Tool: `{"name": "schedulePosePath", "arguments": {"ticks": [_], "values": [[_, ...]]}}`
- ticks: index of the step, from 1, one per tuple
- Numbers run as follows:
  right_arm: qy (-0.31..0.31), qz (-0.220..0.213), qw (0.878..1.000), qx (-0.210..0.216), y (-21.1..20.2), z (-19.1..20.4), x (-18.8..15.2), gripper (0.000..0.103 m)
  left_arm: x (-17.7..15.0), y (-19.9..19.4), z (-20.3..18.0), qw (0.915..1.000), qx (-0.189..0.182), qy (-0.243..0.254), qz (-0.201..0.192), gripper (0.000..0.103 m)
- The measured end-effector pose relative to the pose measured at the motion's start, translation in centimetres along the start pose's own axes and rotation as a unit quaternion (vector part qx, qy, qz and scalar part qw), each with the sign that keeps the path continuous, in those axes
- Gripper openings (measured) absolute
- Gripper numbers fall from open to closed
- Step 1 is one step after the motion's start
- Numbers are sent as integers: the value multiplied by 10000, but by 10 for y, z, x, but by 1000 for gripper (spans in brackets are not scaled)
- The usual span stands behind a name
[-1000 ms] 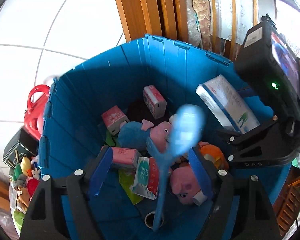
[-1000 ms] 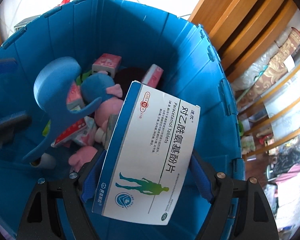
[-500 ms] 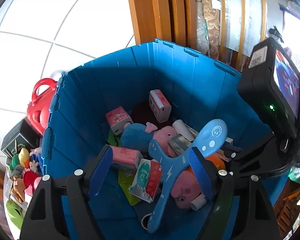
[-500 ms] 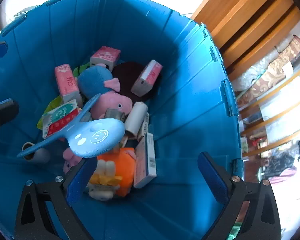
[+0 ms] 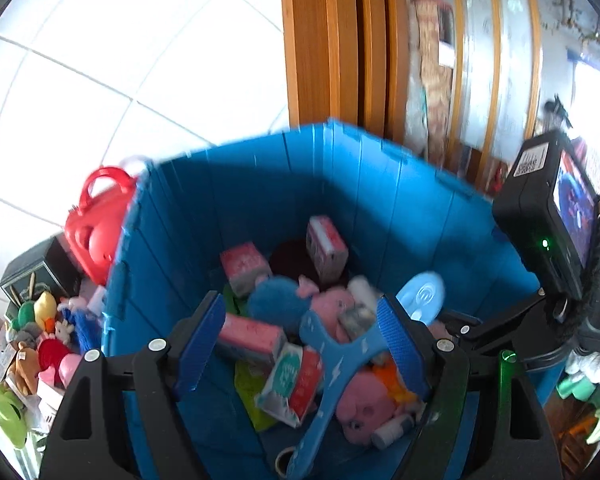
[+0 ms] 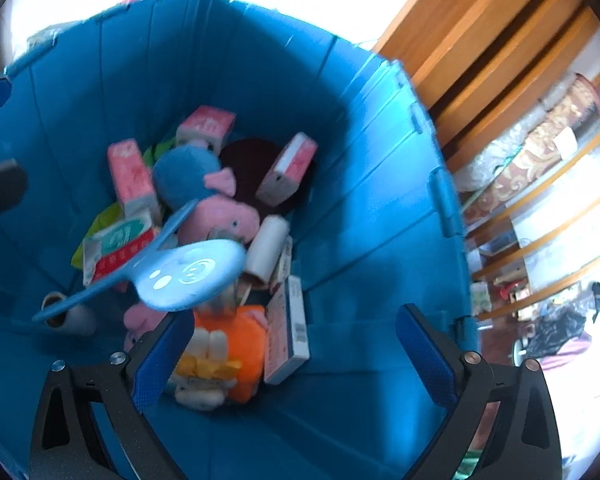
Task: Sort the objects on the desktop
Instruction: 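Move both grippers back from the bin to the pile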
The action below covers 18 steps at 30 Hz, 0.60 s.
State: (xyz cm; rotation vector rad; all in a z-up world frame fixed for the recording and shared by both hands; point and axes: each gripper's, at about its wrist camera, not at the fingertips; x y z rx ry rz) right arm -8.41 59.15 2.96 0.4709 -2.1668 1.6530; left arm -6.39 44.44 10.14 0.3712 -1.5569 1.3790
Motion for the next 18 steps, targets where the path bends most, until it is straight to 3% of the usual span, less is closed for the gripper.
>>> {"name": "schedulePosePath", "arguments": {"ticks": [4,8,13,18], "values": [[269,-262,9991,216,-7,-10,-3,103,3,-20,6,9997,-161,-55,-186,78],[294,-361,9988,180,-16,-7,-4,103,1,-47,16,9984,-58,-39,-558,78],[440,-814,9954,243,-61,6,-1,103,-9,-71,46,9965,-72,-245,-794,78],[360,-1461,9877,432,-115,49,11,103,-31,-90,91,9944,181,-448,-936,78]]}}
Point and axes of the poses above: each gripper's, at about its wrist camera, not at the fingertips, and y roughly the way its jaws point, z to its left, x to its top, and after that the axes turned 9 degrees about x, right-handed
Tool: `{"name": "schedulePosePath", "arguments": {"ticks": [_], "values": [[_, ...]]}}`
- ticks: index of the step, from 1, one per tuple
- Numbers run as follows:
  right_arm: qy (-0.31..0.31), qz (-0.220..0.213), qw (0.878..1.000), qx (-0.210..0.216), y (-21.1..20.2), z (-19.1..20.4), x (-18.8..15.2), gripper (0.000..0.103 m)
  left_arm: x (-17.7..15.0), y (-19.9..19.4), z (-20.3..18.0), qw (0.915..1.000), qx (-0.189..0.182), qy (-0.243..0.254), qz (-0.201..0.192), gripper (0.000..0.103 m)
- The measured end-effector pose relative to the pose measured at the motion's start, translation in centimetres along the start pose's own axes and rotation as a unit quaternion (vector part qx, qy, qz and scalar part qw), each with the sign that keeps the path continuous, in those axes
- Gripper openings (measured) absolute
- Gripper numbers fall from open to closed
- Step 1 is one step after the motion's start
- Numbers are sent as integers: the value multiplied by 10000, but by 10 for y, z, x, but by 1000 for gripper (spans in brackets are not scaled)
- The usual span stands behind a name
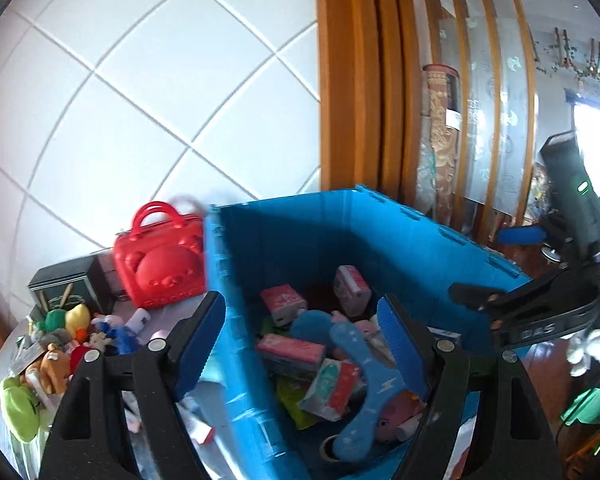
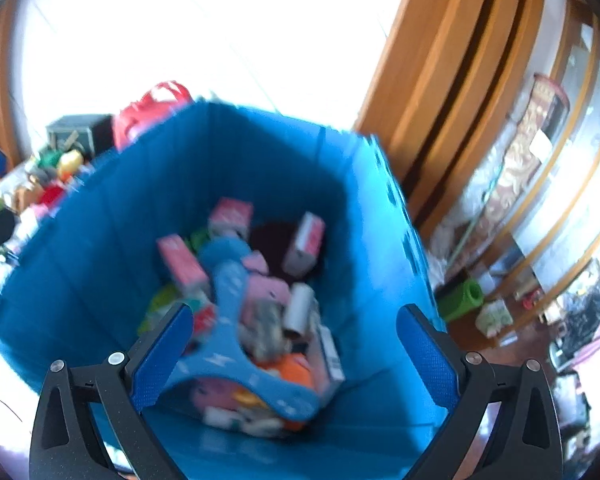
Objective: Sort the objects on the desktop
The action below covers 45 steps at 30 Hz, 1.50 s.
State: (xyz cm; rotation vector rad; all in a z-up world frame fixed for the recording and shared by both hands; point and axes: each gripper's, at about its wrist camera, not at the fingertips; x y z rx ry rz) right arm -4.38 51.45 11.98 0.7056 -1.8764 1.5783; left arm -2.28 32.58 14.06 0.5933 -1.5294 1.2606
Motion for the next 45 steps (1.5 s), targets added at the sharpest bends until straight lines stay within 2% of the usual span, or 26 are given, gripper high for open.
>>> {"name": "schedulePosePath", "arguments": {"ticks": [3,8,13,17,20,23,27,30,37,41,42,45], "values": [[13,-340,9989,307,-12,37,15,103,-16,-5,36,9997,174,-129,107,78],[-9,-657,9945,816,-7,107,33,103,-52,-7,109,9956,722,-312,501,78],[-61,-778,9863,1454,12,186,47,103,-98,-6,192,9833,1362,-654,1015,78],[-112,-759,9799,1839,33,241,49,103,-140,-2,253,9644,1982,-980,1449,78],[-149,-586,9729,2232,59,279,46,103,-175,0,295,9450,2397,-1318,1795,78],[-91,-216,9645,2631,96,309,38,103,-208,2,326,9222,2715,-1701,2164,78],[-31,234,9552,2950,138,333,23,103,-255,8,346,8917,2928,-2233,2633,78],[-87,545,9527,2989,166,341,8,103,-284,23,343,8765,2871,-2481,2963,78],[-321,1034,9477,3002,203,338,-14,103,-325,65,310,8610,2753,-2681,3331,78],[-461,1275,9445,2991,221,337,-26,103,-341,84,309,8552,2881,-2729,3335,80],[-485,1311,9441,2986,223,336,-27,103,-343,85,312,8586,2877,-2807,3182,81],[-554,1417,9426,2971,230,338,-31,103,-343,87,328,8559,3077,-2837,3038,82]]}}
Point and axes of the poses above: each gripper's, at about its wrist camera, not at the fingertips, and y roughly the way its jaws point, z to its left, x to its top, and after that the axes turned 9 degrees about x, right-handed
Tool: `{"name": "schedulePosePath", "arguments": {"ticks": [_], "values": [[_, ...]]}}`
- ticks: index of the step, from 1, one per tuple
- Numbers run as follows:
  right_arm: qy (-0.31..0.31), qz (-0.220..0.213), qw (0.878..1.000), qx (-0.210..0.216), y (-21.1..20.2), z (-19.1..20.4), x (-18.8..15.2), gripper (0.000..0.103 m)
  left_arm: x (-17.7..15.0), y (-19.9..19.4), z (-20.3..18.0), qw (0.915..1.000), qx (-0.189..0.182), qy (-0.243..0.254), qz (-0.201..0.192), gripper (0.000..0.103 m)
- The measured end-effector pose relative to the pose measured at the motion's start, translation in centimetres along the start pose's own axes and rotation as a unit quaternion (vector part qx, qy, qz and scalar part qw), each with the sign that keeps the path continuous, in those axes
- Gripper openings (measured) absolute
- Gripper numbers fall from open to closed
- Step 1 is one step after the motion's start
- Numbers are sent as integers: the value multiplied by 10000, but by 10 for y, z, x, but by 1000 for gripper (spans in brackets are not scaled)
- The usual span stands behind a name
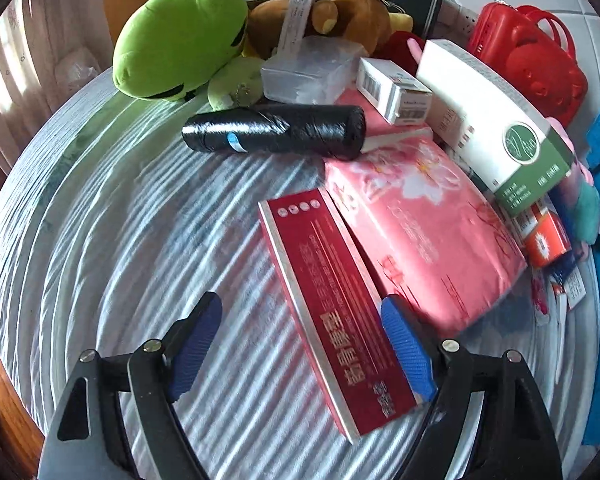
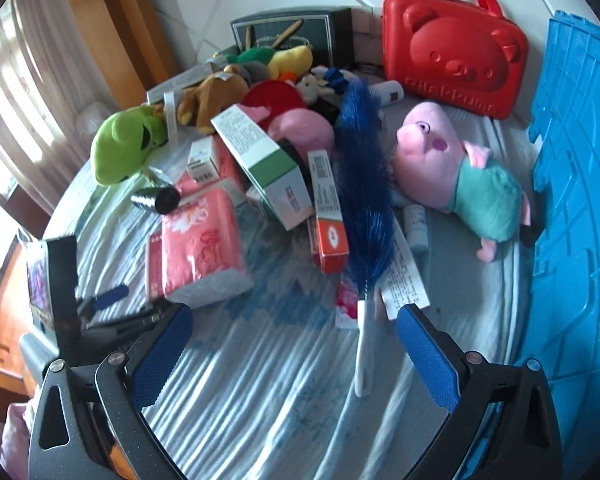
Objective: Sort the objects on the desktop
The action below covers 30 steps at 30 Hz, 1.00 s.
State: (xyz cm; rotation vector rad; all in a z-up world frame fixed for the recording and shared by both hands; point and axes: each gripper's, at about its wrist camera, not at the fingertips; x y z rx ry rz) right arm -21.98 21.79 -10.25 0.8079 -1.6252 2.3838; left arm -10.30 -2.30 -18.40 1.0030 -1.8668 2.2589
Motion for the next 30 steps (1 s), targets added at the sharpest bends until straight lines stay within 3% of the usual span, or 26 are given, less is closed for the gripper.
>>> {"name": "schedulePosePath", "arguments": {"ticks": [4,8,12,14,17,20,21,26,30], "values": [[-22,83,10000,24,7,5,1,103,14,7,14,9998,3,-65,191,84],[89,59,9999,58,13,9,4,103,13,3,4,9983,-380,-273,338,84],[113,95,9999,-25,19,11,8,103,3,20,-22,9983,-63,255,515,84],[86,140,9998,-63,23,12,9,103,-1,15,-20,9981,287,428,340,84],[-21,190,9998,-48,32,19,10,103,-2,16,6,9990,165,147,393,84],[-177,333,9993,32,55,25,13,103,1,21,24,9989,214,69,411,93],[-230,386,9990,57,66,27,14,103,1,23,25,9988,177,147,425,102],[-622,559,9963,198,107,42,20,103,-5,18,28,9993,111,328,152,103],[-1163,476,9919,203,136,56,23,103,-15,10,33,9987,14,384,-348,103]]}}
Point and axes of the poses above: each gripper's, at about its wrist camera, not at the fingertips, and y roughly the way its jaws point, z to its left, x to its top, and after that the axes turned 9 degrees about x, right-handed
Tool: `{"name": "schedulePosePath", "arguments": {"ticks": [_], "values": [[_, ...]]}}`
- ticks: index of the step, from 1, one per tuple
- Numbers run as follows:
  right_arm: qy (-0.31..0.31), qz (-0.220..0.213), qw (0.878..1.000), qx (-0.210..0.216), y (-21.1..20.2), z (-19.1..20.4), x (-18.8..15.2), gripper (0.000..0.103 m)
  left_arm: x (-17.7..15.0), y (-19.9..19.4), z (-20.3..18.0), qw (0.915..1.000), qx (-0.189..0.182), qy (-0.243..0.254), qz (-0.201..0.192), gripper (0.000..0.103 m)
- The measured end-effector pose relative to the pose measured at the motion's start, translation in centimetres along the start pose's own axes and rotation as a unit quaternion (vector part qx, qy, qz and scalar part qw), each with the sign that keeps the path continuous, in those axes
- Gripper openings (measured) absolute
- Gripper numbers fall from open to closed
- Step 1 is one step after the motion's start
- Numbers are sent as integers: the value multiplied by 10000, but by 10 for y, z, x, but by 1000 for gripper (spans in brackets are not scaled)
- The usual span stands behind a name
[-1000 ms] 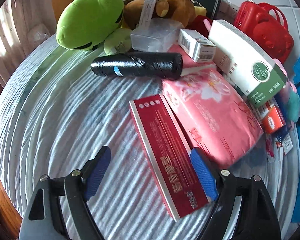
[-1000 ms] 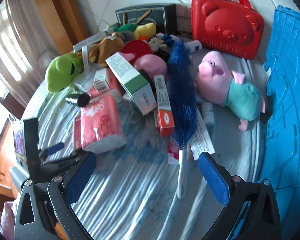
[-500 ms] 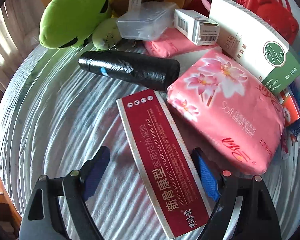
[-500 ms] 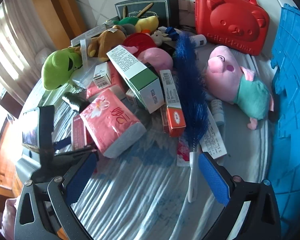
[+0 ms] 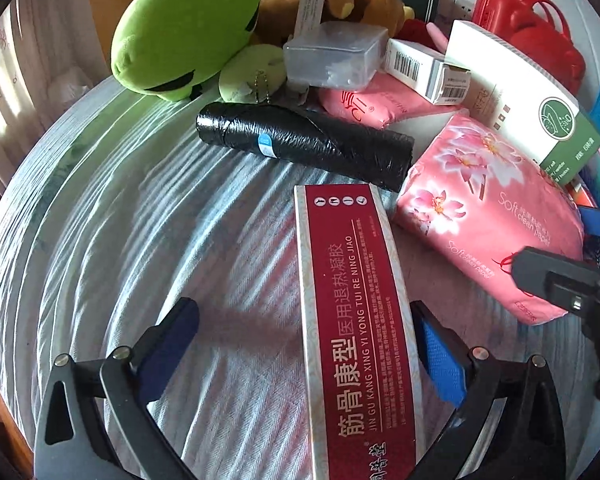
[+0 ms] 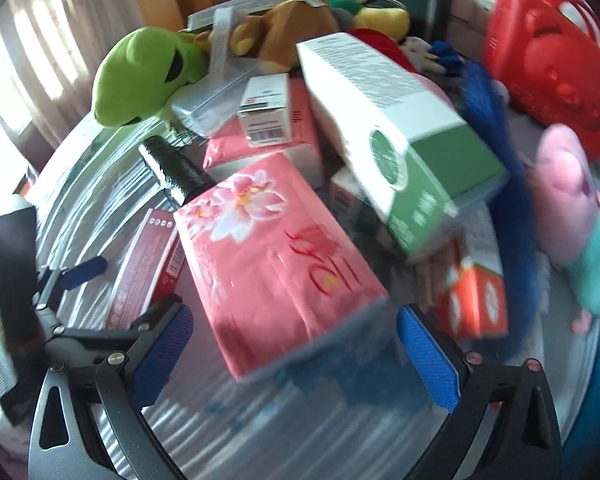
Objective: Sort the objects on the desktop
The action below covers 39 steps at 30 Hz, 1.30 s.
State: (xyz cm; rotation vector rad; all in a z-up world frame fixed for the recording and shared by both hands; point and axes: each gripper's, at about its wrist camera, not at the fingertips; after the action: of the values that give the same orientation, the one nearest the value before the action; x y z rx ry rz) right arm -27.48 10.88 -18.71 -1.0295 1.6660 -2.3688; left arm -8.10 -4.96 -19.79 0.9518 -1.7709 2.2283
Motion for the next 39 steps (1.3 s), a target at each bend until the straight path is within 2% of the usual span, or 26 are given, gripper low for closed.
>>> {"name": "schedulePosePath", "arguments": {"ticks": [3,5,7,10,15,16,17,18,19,20,21,23,25,26,27,28,29,33,35,39], "values": [[-180,22,9997,-152,20,-2,-5,103,-2,-4,3,9999,-37,48,-91,103],[17,39,9999,98,31,-13,-11,103,-3,-7,4,9999,-51,55,-117,103],[95,-252,9993,270,30,-19,-17,103,1,-2,-14,9999,-7,60,-136,103],[99,-841,9960,277,25,-18,-27,103,-5,-8,-18,9998,27,63,-161,103],[131,-801,9965,188,27,-15,-19,103,-16,-3,-25,10000,69,12,11,103],[131,-706,9973,174,28,-14,-17,103,-16,-6,-26,10000,58,3,52,94],[121,-493,9986,142,32,-15,-11,103,-17,-10,-30,10000,19,41,45,89],[142,-164,9997,76,34,-13,-5,103,-18,-13,-34,10000,0,80,25,78],[176,-89,9997,113,33,-12,-5,103,-18,-12,-40,9999,-8,125,-13,74],[222,-249,9990,287,27,-12,-6,103,-18,-14,-43,9999,2,153,-53,69],[270,-509,9973,454,19,-13,-10,103,-19,-15,-45,9999,18,129,-81,69],[283,-752,9957,455,11,-13,-14,103,-19,-13,-43,9999,-25,-36,-92,67],[320,-747,9961,353,13,-14,-14,103,-21,-18,-41,9999,19,-132,-88,47],[407,-670,9963,349,16,-16,-16,102,-21,-20,-40,9999,14,-155,-40,44],[479,-643,9961,363,16,-15,-16,99,-21,-22,-38,9999,41,-164,0,44],[483,-686,9959,347,13,-13,-16,92,-21,-26,-38,9999,30,-165,-6,44],[459,-723,9960,268,8,-9,-16,90,-12,-17,-30,9999,1,-160,-28,44],[513,-929,9941,207,-22,-1,-25,89,-11,-47,-21,9994,8,-186,-275,44],[586,-1033,9927,197,-34,5,-27,88,7,-63,-16,9989,-23,-175,-440,44],[675,-1274,9895,128,-67,14,-26,85,25,-103,-22,9973,-98,-41,-721,44]]}}
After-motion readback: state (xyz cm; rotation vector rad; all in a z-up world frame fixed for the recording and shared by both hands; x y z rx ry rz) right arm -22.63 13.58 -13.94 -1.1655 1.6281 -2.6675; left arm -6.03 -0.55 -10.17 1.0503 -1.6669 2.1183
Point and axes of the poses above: each gripper's, at about its wrist camera, not at the fingertips, and y roughly the way its jaws point, z to its left, x to its top, and after that the axes turned 9 degrees about x, right-handed
